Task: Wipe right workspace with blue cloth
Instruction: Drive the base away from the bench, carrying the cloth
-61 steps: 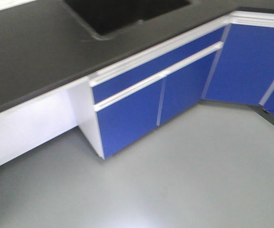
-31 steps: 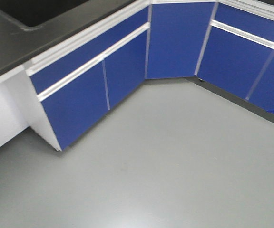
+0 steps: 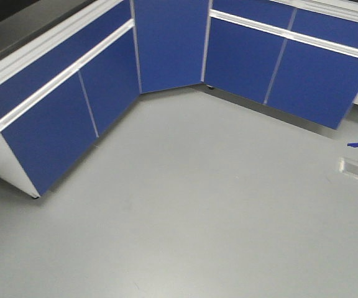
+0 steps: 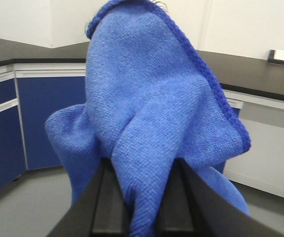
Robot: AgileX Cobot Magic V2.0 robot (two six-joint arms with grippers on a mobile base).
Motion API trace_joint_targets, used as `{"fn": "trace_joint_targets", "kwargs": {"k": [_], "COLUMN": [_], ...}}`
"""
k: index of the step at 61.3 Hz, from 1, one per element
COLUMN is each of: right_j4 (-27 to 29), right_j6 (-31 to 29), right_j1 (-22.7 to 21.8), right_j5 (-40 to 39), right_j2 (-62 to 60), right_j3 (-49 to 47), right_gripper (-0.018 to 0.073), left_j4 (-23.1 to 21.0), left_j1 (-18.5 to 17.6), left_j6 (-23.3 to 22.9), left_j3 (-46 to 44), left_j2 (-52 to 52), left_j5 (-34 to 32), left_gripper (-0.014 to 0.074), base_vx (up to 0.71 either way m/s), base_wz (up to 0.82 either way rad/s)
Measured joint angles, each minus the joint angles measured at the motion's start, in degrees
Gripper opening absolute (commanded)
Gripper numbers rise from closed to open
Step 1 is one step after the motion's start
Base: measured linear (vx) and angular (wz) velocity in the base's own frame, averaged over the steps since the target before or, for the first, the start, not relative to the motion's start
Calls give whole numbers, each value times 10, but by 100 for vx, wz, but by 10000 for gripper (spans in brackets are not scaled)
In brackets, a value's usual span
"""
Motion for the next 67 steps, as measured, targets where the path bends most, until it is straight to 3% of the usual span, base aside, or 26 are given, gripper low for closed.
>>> {"fn": "trace_joint_targets", "kwargs": {"k": [67], "right_j4": [0], "right_j6": [0], "right_j1": [0], "right_j5": [0], "right_j2": [0], "right_j3": [0], "right_gripper": [0], "left_j4": [0], "left_j1": [-12], "left_j6": [0], "left_j3": [0], "left_j2": [0], "left_j5": [0], "left_gripper": [-6], "base_vx": [-5], "base_wz": [-12]}}
